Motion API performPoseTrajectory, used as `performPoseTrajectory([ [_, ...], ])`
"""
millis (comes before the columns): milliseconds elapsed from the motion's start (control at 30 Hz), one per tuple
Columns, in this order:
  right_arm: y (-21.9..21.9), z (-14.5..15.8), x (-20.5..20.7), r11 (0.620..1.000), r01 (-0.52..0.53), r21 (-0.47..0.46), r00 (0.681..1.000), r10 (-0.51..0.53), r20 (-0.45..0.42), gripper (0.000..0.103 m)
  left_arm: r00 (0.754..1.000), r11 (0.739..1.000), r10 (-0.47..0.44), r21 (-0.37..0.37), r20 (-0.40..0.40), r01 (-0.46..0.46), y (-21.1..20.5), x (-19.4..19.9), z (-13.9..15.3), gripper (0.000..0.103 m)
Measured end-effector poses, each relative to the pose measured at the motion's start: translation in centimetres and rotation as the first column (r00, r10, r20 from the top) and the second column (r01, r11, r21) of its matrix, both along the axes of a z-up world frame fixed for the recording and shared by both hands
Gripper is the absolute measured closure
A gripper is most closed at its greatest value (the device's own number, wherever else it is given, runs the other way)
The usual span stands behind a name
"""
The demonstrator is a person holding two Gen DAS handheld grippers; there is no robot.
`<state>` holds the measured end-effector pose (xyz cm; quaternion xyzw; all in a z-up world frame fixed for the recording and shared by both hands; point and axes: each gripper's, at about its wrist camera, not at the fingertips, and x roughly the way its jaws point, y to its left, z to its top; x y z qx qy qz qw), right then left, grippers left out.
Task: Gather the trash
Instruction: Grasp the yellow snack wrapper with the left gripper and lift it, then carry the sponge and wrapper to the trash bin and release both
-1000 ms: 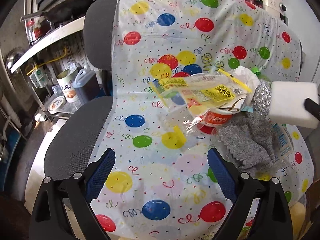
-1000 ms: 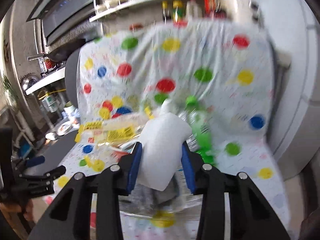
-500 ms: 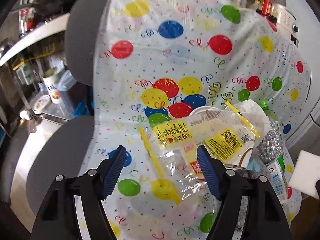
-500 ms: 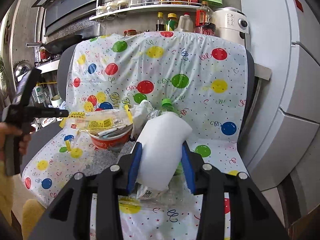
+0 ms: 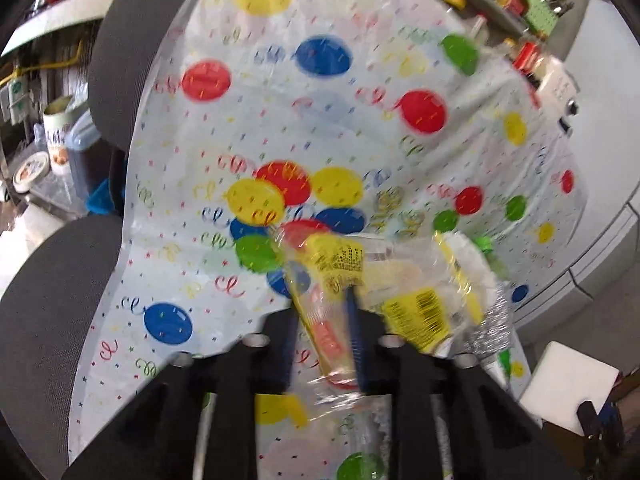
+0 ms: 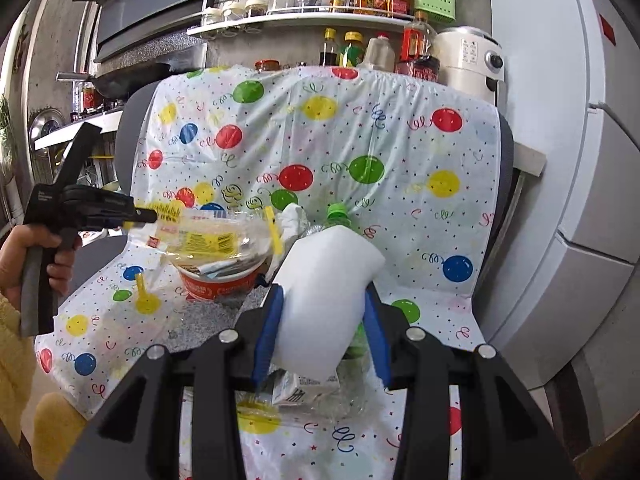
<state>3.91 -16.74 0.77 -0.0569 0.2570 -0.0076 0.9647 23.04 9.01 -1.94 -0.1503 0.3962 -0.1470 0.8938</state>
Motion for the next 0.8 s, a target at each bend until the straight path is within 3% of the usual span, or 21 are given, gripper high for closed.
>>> performPoseTrajectory([
  [167,-0.3,1.3,-1.2,1.000,0.012,0.001,0.999,-0.012,0.053,0.064,0.987,1.000,-0.022,-0.011,0.161,0.024,-1.1,-3.1,3.8,0.099],
  [267,-1.2,2.6,-2.3,0.999,0.029,0.018,0.996,-0.031,0.086,0.064,0.962,0.999,-0.045,-0.014,0.271,0.051,-1.9,-5.9,6.6,0.099],
  [433,-3.6,4.2,-4.2,0.995,0.073,0.073,0.990,-0.081,0.117,0.064,0.925,0.991,-0.125,-0.006,0.360,0.136,-4.0,-10.3,10.0,0.102],
  [533,-5.7,4.6,-5.9,0.989,0.119,0.090,0.983,-0.130,0.126,0.064,0.887,0.977,-0.206,0.036,0.413,0.210,-6.7,-13.6,11.8,0.102],
  [667,-9.0,4.5,-8.8,0.975,0.194,0.107,0.971,-0.206,0.121,0.064,0.831,0.937,-0.331,0.054,0.447,0.345,-11.0,-16.9,13.1,0.102],
  [800,-12.8,4.0,-12.9,0.949,0.300,0.099,0.944,-0.311,0.110,0.064,0.759,0.862,-0.473,0.058,0.448,0.504,-16.8,-20.4,13.2,0.102],
])
